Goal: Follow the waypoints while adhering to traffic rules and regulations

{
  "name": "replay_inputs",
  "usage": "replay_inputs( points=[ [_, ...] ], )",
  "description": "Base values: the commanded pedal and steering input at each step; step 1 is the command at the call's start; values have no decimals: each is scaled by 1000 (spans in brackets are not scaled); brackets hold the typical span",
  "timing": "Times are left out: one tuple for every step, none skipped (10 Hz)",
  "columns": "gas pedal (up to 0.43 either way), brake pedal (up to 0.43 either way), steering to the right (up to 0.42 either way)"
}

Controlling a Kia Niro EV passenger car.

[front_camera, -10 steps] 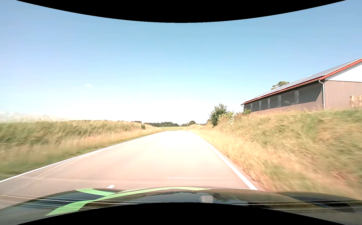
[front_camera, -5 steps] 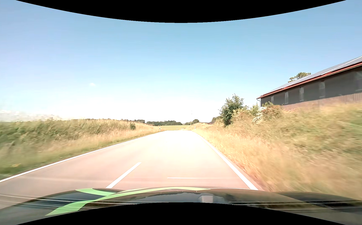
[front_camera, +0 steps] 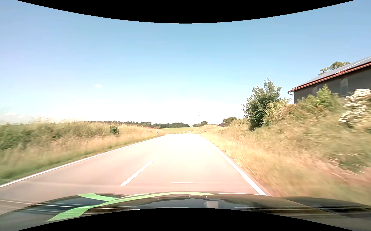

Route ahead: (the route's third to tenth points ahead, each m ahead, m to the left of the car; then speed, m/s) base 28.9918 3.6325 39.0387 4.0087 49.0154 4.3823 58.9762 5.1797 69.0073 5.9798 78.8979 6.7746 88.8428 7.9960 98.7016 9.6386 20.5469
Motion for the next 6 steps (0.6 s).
replay_inputs(
  points=[
    [248,0,-10],
    [260,0,-10],
    [268,0,-9],
    [268,0,-10],
    [268,0,-10],
    [228,0,-9]
  ],
)
